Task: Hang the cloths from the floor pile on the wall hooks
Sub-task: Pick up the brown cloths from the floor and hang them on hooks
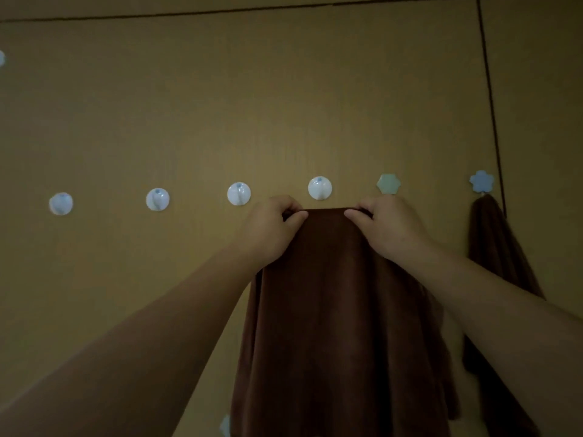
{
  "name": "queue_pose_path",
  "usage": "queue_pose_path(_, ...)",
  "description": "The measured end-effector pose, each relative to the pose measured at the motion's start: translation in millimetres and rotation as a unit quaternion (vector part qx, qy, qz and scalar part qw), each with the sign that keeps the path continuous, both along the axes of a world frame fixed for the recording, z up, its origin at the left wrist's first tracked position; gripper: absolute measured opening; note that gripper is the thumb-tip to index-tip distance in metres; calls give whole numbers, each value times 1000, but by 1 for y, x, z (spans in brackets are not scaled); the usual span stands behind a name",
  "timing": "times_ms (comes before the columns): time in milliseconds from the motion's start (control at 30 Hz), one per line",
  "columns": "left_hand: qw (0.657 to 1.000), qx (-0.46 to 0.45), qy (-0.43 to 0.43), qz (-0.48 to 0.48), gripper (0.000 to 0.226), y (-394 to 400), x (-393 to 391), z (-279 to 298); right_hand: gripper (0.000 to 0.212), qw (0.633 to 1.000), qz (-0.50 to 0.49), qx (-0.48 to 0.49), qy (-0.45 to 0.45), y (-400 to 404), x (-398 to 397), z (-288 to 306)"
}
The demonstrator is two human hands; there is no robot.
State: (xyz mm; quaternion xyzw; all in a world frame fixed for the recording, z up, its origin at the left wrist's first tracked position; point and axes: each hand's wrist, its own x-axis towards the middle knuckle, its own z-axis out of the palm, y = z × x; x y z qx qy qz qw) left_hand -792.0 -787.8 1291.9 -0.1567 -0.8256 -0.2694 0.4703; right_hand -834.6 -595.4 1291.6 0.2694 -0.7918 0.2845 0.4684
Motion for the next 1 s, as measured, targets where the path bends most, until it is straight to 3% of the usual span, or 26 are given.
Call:
queue_pose_path(400, 997, 6, 73, -19, 8, -21, -100, 70, 24, 992, -116, 20, 54, -24, -67, 66)
queue_pose_path(733, 996, 38, 80, 25, 10, -13, -145, 100, 23, 993, -104, -1, 50, -24, -116, 98)
queue_pose_path(1000, 994, 34, 97, 47, 12, -13, -158, 85, 16, 995, -54, -73, 47, -32, -155, 76)
